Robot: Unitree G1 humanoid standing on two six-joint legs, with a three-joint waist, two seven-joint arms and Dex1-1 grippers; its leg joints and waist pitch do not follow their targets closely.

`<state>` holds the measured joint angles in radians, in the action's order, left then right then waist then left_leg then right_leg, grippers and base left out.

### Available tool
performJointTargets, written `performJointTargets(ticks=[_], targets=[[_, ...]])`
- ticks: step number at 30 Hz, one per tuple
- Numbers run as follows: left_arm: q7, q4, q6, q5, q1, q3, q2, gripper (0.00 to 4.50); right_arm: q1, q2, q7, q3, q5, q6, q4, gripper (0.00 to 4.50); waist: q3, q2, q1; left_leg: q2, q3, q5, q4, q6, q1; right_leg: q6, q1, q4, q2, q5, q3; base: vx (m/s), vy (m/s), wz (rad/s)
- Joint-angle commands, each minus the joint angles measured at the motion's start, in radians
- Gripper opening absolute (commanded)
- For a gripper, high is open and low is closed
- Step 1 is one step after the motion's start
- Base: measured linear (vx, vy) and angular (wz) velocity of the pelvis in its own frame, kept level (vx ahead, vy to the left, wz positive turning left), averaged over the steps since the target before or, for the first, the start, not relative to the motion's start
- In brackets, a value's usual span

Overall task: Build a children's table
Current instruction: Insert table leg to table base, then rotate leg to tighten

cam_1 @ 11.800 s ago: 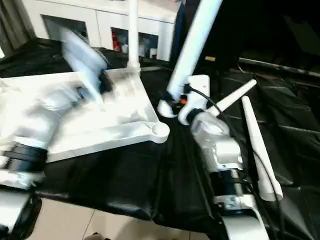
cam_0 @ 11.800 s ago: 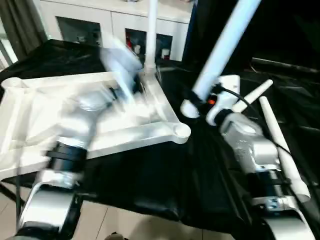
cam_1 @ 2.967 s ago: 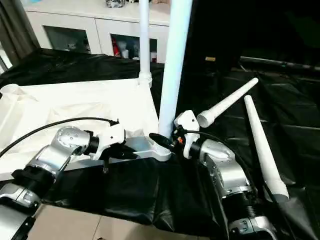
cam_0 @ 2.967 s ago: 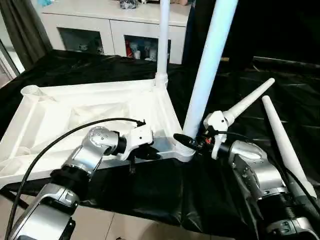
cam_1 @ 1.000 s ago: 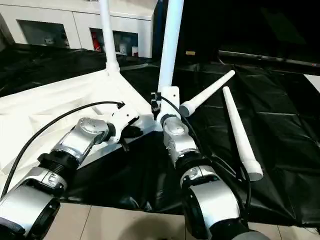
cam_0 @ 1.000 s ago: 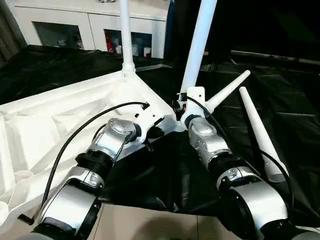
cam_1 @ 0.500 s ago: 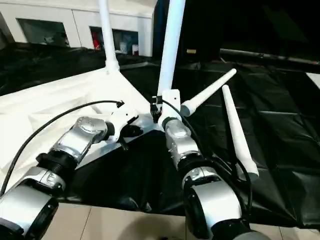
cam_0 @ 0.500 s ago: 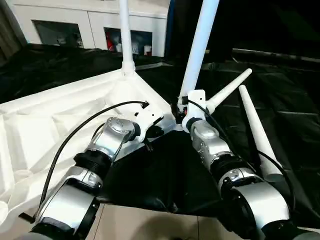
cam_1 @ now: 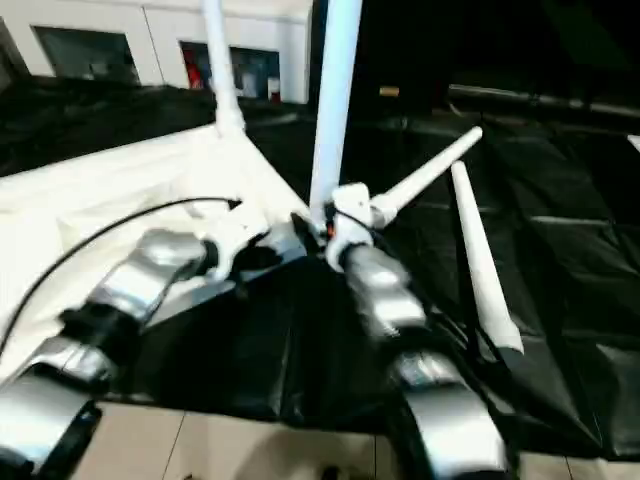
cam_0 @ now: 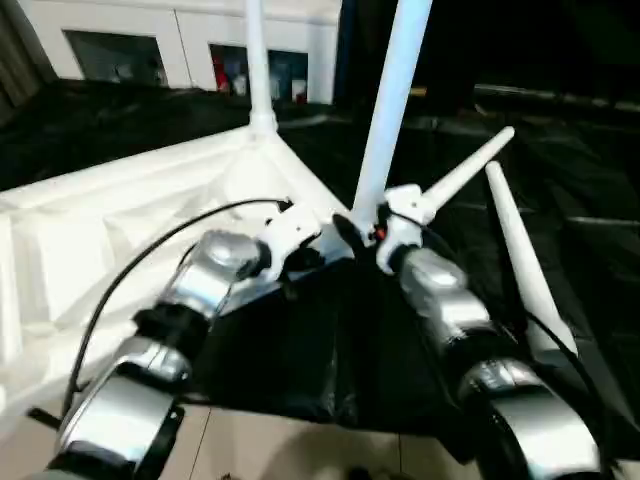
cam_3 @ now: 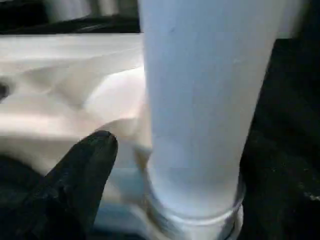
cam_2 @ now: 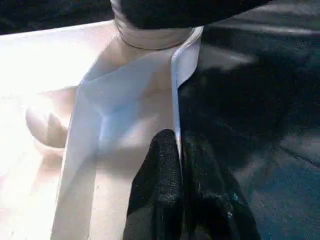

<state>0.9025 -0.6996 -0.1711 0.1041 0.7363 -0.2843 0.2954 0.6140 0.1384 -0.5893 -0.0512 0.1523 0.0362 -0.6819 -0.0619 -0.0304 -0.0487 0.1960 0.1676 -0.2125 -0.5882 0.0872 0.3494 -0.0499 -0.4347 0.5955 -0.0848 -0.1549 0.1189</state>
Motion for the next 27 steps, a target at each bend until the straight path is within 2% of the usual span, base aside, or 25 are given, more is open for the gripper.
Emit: performJointTargets(ticks=[1, 4, 5, 6, 9, 11, 12, 14, 15, 17, 19, 22, 27], targets=[[0.038, 0.022, 0.046, -0.004, -0.016, -0.017, 0.013, 0.00, -0.028, 0.034, -0.096, -0.040, 0.023, 0.067, 0.095, 4.41, 0.074, 0.003, -0.007, 0.035, -0.001, -0.071, 0.061, -0.140, 0.007, -0.210, 0.092, -0.059, -0.071, -0.159, -0.066, 0.000, 0.000, 0.00], [0.072, 0.034, 0.079, -0.017, -0.031, -0.016, 0.026, 0.00, -0.064, 0.076, -0.152, -0.055, 0.034, 0.075, 0.158, 4.41, 0.073, 0.004, -0.012, 0.032, 0.002, -0.104, 0.061, -0.093, 0.005, -0.176, 0.089, -0.070, -0.069, -0.237, -0.066, 0.000, 0.000, 0.00], [0.124, 0.066, 0.087, -0.041, -0.058, -0.013, 0.044, 0.00, -0.115, 0.127, -0.227, -0.056, 0.068, 0.100, 0.248, 4.41, 0.073, 0.006, -0.014, 0.034, 0.002, -0.105, 0.062, -0.087, 0.005, -0.171, 0.089, -0.069, -0.069, -0.236, -0.067, 0.000, 0.000, 0.00], [0.166, 0.090, 0.114, -0.059, -0.075, -0.014, 0.052, 0.00, -0.141, 0.150, -0.258, -0.055, 0.081, 0.118, 0.291, 4.41, 0.075, 0.005, -0.020, 0.036, 0.001, -0.088, 0.061, -0.092, 0.006, -0.170, 0.091, -0.064, -0.067, -0.200, -0.068, 0.000, 0.000, 0.00], [0.235, 0.137, 0.140, -0.082, -0.103, -0.021, 0.074, 0.00, -0.200, 0.202, -0.327, -0.069, 0.103, 0.174, 0.397, 4.41, 0.077, 0.003, -0.020, 0.036, 0.001, -0.061, 0.059, -0.103, 0.008, -0.188, 0.090, -0.054, -0.064, -0.126, -0.067, 0.000, 0.000, 0.00], [0.291, 0.173, 0.137, -0.106, -0.122, -0.026, 0.090, 0.00, -0.235, 0.243, -0.372, -0.096, 0.101, 0.196, 0.450, 4.41, 0.078, 0.004, -0.021, 0.036, 0.001, -0.061, 0.059, -0.105, 0.007, -0.193, 0.090, -0.053, -0.065, -0.125, -0.066, 0.000, 0.000, 0.00], [0.327, 0.195, 0.137, -0.124, -0.134, -0.028, 0.098, 0.00, -0.249, 0.263, -0.389, -0.112, 0.086, 0.198, 0.468, 4.41, 0.076, 0.009, -0.023, 0.037, 0.002, -0.065, 0.059, -0.100, 0.006, -0.191, 0.089, -0.055, -0.066, -0.141, -0.067, 0.000, 0.000, 0.00], [0.349, 0.217, 0.124, -0.137, -0.144, -0.031, 0.103, 0.00, -0.253, 0.271, -0.392, -0.124, 0.066, 0.187, 0.462, 4.41, 0.075, 0.007, -0.023, 0.036, 0.003, -0.080, 0.059, -0.092, 0.006, -0.187, 0.087, -0.060, -0.066, -0.165, -0.066, 0.000, 0.000, 0.00], [0.355, 0.227, 0.127, -0.140, -0.149, -0.032, 0.104, 0.00, -0.258, 0.277, -0.389, -0.136, 0.048, 0.175, 0.461, 4.41, 0.074, 0.006, -0.024, 0.034, 0.005, -0.099, 0.060, -0.079, 0.004, -0.178, 0.084, -0.066, -0.065, -0.206, -0.066, 0.000, 0.000, 0.00], [0.358, 0.239, 0.124, -0.142, -0.155, -0.033, 0.105, 0.00, -0.263, 0.279, -0.383, -0.146, 0.028, 0.159, 0.454, 4.41, 0.075, 0.005, -0.028, 0.035, 0.005, -0.101, 0.060, -0.071, 0.003, -0.172, 0.084, -0.066, -0.066, -0.216, -0.066, 0.000, 0.000, 0.00], [0.361, 0.252, 0.122, -0.141, -0.161, -0.034, 0.105, 0.00, -0.262, 0.268, -0.343, -0.154, -0.018, 0.104, 0.418, 4.41, 0.075, 0.005, -0.034, 0.034, 0.005, -0.092, 0.059, -0.060, 0.004, -0.157, 0.084, -0.066, -0.065, -0.230, -0.065, 0.000, 0.000, 0.00], [0.368, 0.265, 0.120, -0.141, -0.167, -0.038, 0.107, 0.00, -0.262, 0.244, -0.324, -0.139, -0.005, 0.097, 0.402, 4.41, 0.077, 0.004, -0.040, 0.034, 0.004, -0.074, 0.059, -0.058, 0.005, -0.152, 0.085, -0.061, -0.064, -0.213, -0.066, 0.000, 0.000, 0.00], [0.365, 0.285, 0.112, -0.139, -0.179, -0.036, 0.104, 0.00, -0.264, 0.227, -0.319, -0.136, 0.013, 0.081, 0.399, 4.41, 0.079, 0.006, -0.040, 0.034, 0.003, -0.058, 0.056, -0.068, 0.006, -0.166, 0.087, -0.053, -0.062, -0.161, -0.065, 0.000, 0.000, 0.00]])
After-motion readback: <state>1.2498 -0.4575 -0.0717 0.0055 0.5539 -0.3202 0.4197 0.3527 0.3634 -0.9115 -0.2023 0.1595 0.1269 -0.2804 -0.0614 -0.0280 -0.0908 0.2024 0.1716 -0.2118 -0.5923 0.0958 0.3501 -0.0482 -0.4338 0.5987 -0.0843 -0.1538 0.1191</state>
